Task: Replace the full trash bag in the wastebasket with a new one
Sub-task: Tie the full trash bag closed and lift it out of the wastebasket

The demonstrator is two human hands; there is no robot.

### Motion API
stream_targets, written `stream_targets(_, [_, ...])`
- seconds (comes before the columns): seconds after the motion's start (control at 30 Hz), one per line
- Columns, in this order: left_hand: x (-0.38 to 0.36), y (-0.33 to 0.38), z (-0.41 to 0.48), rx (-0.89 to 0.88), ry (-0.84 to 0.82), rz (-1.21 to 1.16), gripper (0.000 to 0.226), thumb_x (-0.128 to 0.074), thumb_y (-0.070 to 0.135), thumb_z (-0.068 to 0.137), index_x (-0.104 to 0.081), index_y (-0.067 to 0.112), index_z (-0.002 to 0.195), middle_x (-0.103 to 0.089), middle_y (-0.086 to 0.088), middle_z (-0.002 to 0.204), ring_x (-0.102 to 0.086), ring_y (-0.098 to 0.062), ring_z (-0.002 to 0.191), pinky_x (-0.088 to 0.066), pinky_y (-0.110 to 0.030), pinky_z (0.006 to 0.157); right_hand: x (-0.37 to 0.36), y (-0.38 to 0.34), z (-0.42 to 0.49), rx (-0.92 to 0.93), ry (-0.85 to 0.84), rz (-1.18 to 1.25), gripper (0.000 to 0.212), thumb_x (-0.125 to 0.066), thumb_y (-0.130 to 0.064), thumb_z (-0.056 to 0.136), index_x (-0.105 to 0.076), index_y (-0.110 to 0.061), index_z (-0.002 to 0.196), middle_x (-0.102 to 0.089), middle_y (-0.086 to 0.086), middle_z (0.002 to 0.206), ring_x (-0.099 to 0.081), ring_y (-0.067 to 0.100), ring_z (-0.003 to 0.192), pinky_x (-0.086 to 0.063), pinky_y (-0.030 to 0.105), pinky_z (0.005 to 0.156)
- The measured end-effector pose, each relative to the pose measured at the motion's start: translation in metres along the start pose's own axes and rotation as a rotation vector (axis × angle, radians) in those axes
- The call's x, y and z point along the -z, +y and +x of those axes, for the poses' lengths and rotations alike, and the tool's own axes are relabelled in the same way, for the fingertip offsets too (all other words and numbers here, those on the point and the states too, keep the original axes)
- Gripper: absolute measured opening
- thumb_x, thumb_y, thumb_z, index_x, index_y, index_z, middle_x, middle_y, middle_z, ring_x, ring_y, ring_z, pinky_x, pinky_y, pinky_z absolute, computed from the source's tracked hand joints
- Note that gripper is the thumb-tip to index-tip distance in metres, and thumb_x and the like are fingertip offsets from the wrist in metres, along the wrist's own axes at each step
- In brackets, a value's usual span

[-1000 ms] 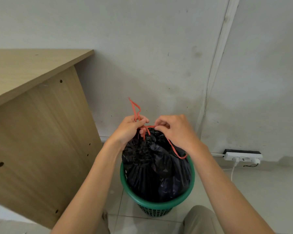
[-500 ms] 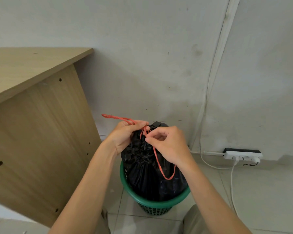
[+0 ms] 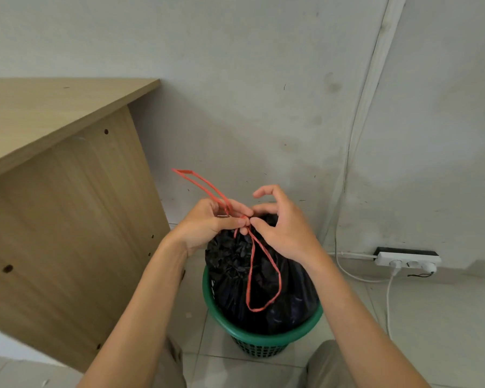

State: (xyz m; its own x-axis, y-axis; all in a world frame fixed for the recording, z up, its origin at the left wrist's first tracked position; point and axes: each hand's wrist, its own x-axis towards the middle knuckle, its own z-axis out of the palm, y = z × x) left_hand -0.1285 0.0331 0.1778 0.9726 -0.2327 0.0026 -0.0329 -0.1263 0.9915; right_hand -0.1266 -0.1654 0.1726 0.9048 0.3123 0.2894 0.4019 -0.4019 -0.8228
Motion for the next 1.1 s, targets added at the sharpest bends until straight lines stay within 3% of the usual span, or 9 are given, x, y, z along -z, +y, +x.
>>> stream_targets(0.07, [0.002, 0.002, -0.001, -0.025, 0.011, 0.069, 0.018, -0.07, -0.008, 0.089, -0.073, -0.005, 0.107, -0.073, -0.015, 0.077, -0.071, -0.02, 0.076, -0.055, -0.022, 0.08, 0.002, 0.002, 0.002, -0.006, -0.062, -0.002, 0.047, -0.078, -0.011, 0.084, -0.05, -0.032, 0.114, -0.079, -0.014, 0.093, -0.069, -0.004, 0.091, -0.041, 0.005, 0.083])
stream_targets(0.17, [0.005, 0.007, -0.003, -0.069, -0.013, 0.164, 0.015, -0.072, -0.006, 0.089, -0.076, 0.0, 0.102, -0.074, -0.019, 0.079, -0.072, -0.02, 0.077, -0.056, -0.024, 0.081, 0.001, 0.005, 0.002, 0.0, -0.028, 0.0, 0.044, -0.084, -0.015, 0.08, -0.053, -0.028, 0.108, -0.079, -0.014, 0.085, -0.07, 0.001, 0.087, -0.038, 0.002, 0.082])
stream_targets(0.27, [0.003, 0.008, -0.003, -0.119, 0.001, 0.217, 0.014, -0.073, -0.006, 0.088, -0.077, 0.002, 0.098, -0.074, -0.027, 0.086, -0.072, -0.021, 0.077, -0.058, -0.026, 0.081, -0.001, 0.006, 0.002, 0.006, 0.005, 0.039, 0.04, -0.082, -0.011, 0.08, -0.054, -0.028, 0.104, -0.077, -0.01, 0.08, -0.064, 0.006, 0.076, -0.044, 0.012, 0.075])
stream_targets(0.4, [-0.003, -0.002, -0.001, -0.172, 0.118, 0.24, 0.015, -0.072, -0.009, 0.088, -0.078, 0.001, 0.097, -0.078, -0.019, 0.087, -0.075, -0.018, 0.08, -0.057, -0.025, 0.081, -0.006, 0.009, 0.002, -0.024, 0.025, 0.103, 0.04, -0.076, -0.006, 0.079, -0.054, -0.027, 0.104, -0.074, -0.004, 0.078, -0.055, 0.007, 0.07, -0.044, 0.019, 0.071])
stream_targets(0.5, [-0.009, -0.011, -0.003, -0.203, 0.255, 0.187, 0.017, -0.073, -0.007, 0.087, -0.079, 0.005, 0.097, -0.08, -0.008, 0.087, -0.077, -0.015, 0.085, -0.057, -0.022, 0.082, -0.006, 0.011, -0.001, -0.038, 0.03, 0.16, 0.037, -0.079, -0.009, 0.081, -0.056, -0.025, 0.105, -0.075, -0.004, 0.078, -0.059, 0.01, 0.074, -0.048, 0.021, 0.077])
stream_targets(0.63, [-0.014, -0.021, -0.006, -0.239, 0.343, 0.009, 0.019, -0.073, -0.009, 0.086, -0.078, 0.001, 0.1, -0.081, -0.011, 0.093, -0.077, -0.021, 0.09, -0.058, -0.025, 0.085, -0.003, 0.014, 0.001, -0.138, 0.055, 0.277, 0.019, -0.07, -0.019, 0.093, -0.064, -0.026, 0.109, -0.079, -0.001, 0.079, -0.072, 0.016, 0.085, -0.052, 0.036, 0.094])
stream_targets(0.77, [-0.02, -0.021, -0.006, -0.237, 0.347, -0.071, 0.018, -0.073, -0.009, 0.086, -0.078, 0.0, 0.1, -0.08, -0.011, 0.094, -0.077, -0.02, 0.09, -0.058, -0.024, 0.084, -0.003, 0.013, 0.005, -0.192, -0.023, 0.288, 0.012, -0.075, -0.024, 0.093, -0.078, -0.022, 0.105, -0.08, 0.0, 0.084, -0.076, 0.011, 0.087, -0.056, 0.027, 0.089])
stream_targets(0.93, [-0.03, -0.025, -0.003, -0.28, 0.421, -0.074, 0.012, -0.074, -0.006, 0.086, -0.079, 0.0, 0.094, -0.08, -0.014, 0.093, -0.076, -0.029, 0.093, -0.06, -0.036, 0.087, -0.005, 0.011, 0.01, -0.288, 0.011, 0.394, 0.01, -0.082, -0.02, 0.087, -0.083, -0.014, 0.095, -0.08, 0.006, 0.086, -0.075, 0.01, 0.083, -0.054, 0.016, 0.077])
stream_targets(1.1, [-0.039, -0.029, -0.002, -0.294, 0.502, -0.075, 0.014, -0.075, -0.004, 0.086, -0.082, 0.007, 0.092, -0.081, -0.007, 0.089, -0.077, -0.024, 0.091, -0.06, -0.033, 0.086, -0.006, 0.013, 0.012, -0.37, 0.04, 0.482, 0.016, -0.081, -0.016, 0.086, -0.081, 0.0, 0.087, -0.078, 0.012, 0.083, -0.074, 0.013, 0.081, -0.058, 0.026, 0.087])
